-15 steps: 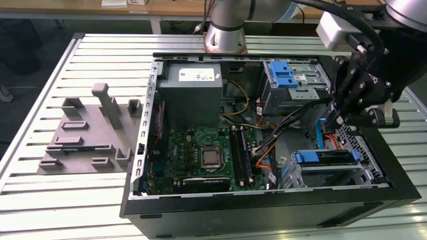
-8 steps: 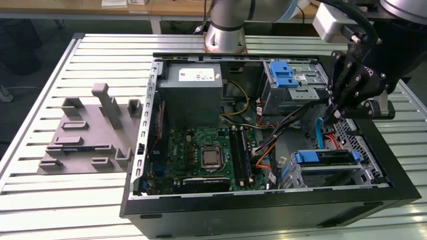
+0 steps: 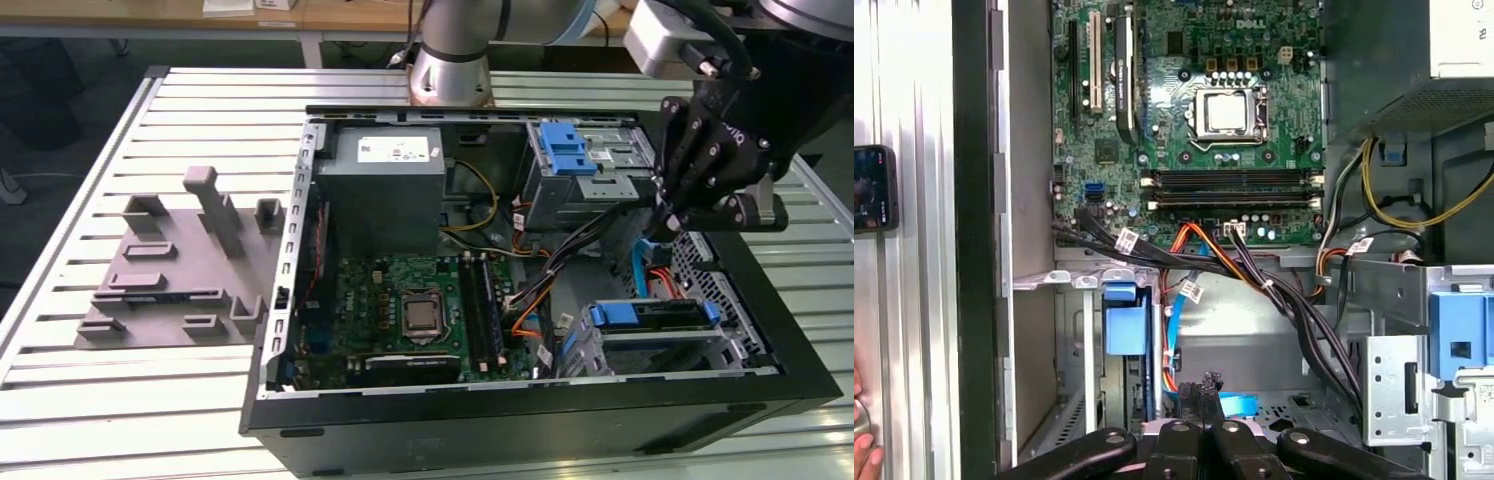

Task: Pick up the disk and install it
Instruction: 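Insert the second disk wire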

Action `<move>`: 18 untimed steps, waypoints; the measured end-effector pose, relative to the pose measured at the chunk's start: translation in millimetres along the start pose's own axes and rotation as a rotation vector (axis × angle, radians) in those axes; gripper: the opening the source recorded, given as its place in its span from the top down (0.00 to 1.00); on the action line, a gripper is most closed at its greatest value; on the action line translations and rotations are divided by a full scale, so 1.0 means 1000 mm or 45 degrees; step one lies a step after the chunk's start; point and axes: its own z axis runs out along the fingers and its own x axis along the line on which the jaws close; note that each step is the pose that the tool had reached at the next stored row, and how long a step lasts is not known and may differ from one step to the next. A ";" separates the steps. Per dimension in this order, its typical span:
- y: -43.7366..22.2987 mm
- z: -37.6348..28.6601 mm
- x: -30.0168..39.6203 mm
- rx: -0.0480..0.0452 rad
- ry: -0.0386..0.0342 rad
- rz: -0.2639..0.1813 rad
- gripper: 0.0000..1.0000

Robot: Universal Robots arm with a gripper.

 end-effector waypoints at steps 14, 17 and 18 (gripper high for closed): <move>0.0005 0.0065 -0.0113 0.011 0.1098 0.001 0.82; 0.0005 0.0101 -0.0116 0.013 0.1265 0.001 0.82; 0.0005 0.0109 -0.0117 0.014 0.1297 0.001 0.82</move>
